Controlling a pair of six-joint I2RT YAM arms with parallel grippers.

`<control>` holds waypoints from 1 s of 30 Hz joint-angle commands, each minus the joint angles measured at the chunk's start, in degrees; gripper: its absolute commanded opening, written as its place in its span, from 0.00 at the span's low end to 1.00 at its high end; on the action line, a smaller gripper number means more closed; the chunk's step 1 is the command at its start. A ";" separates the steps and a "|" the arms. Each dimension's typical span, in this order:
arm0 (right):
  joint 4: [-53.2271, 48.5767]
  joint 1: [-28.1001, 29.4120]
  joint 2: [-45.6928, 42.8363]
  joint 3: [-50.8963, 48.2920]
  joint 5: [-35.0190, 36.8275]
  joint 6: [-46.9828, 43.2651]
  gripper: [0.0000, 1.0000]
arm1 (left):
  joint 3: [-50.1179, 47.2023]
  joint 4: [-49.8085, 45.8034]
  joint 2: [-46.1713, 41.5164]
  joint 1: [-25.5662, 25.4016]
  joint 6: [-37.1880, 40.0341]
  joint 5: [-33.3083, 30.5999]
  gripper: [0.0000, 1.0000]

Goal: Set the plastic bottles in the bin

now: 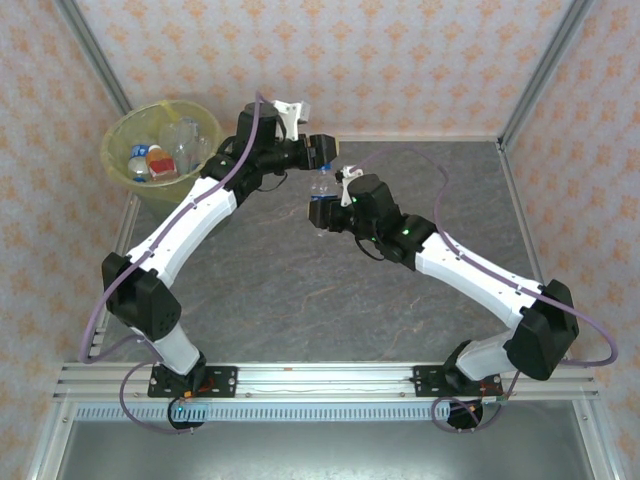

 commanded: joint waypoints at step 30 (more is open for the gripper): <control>0.94 0.62 -3.03 0.30 2.38 -0.85 0.55 | 0.29 -8.66 0.54 0.10 2.27 5.08 0.37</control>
